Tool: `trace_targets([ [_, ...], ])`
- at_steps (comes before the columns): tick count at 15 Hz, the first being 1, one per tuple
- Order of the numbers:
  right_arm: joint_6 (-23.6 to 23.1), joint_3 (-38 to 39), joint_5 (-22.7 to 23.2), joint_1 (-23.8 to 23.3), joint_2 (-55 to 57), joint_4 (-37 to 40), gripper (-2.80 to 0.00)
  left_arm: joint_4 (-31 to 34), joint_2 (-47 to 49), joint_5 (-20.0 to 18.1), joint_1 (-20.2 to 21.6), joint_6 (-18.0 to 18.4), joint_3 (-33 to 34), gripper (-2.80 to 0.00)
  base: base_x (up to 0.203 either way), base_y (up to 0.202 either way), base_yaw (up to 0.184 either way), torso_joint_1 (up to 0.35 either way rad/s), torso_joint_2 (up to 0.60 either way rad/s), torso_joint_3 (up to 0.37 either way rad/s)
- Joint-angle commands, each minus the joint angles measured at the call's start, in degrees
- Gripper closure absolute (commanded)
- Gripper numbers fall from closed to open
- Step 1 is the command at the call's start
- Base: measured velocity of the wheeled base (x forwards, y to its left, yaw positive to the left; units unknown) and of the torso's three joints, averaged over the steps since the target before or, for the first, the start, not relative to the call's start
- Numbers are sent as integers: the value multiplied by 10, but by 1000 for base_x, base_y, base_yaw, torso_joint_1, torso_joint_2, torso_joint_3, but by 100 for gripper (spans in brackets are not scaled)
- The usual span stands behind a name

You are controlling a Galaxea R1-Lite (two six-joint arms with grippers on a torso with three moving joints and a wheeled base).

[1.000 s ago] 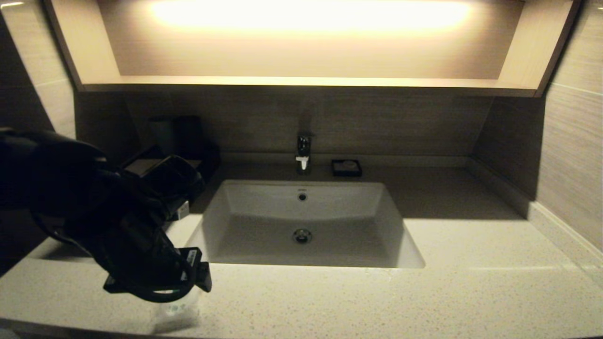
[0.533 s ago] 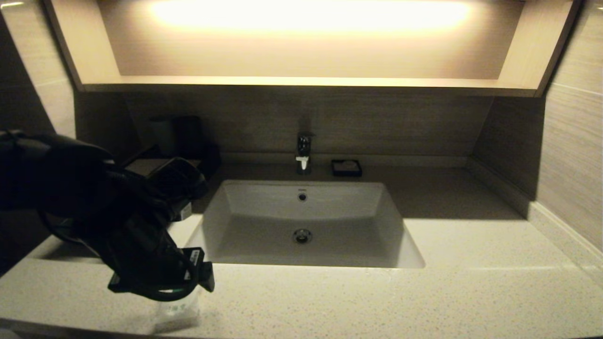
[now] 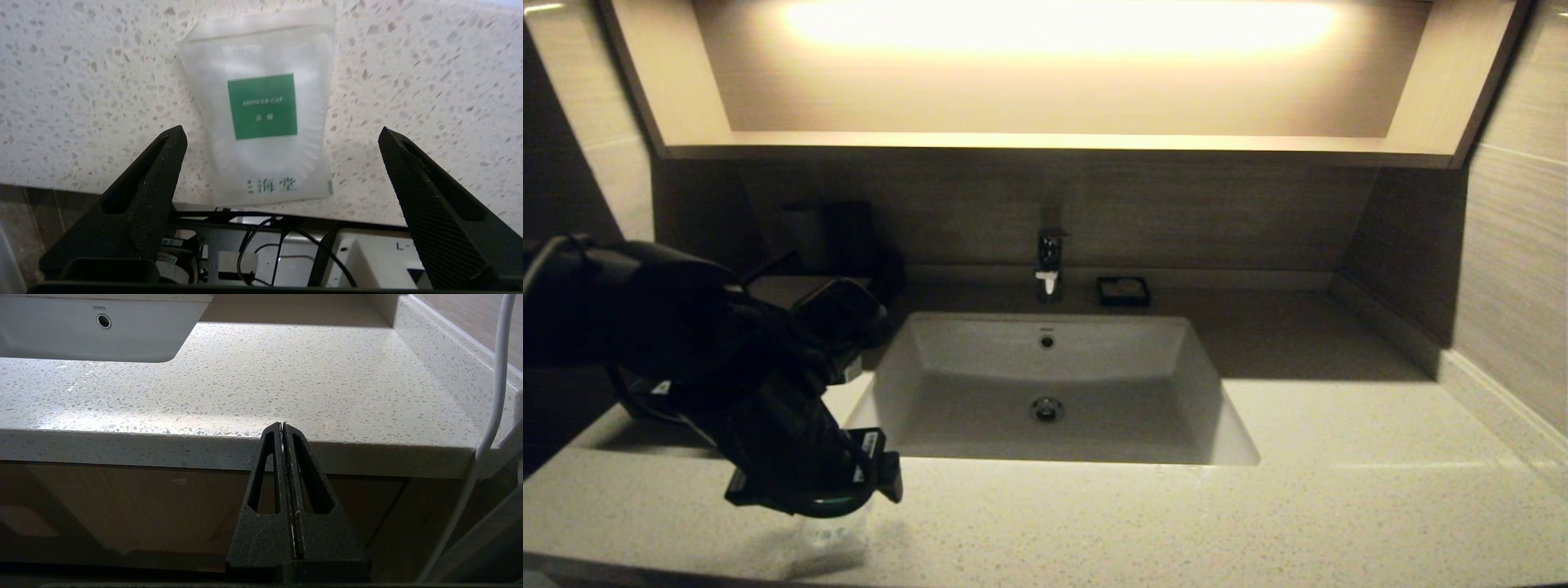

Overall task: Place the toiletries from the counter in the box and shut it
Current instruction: Pick up the bathroom toiletry

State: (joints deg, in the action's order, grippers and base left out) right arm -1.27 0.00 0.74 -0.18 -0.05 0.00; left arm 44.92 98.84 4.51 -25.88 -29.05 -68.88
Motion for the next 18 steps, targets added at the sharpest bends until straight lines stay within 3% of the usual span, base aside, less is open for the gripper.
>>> trace_targets([
  [1,0,1,0,0,0,0,0,3,4,1,2,-2,1,-280,0,0,0,0,0,0],
  [13,0,1,0,0,0,0,0,-2,16,2,19,-1,16,-280,0,0,0,0,0,0],
  [18,0,1,0,0,0,0,0,-41,9,-1,19,-1,28,-280,0,0,0,0,0,0],
])
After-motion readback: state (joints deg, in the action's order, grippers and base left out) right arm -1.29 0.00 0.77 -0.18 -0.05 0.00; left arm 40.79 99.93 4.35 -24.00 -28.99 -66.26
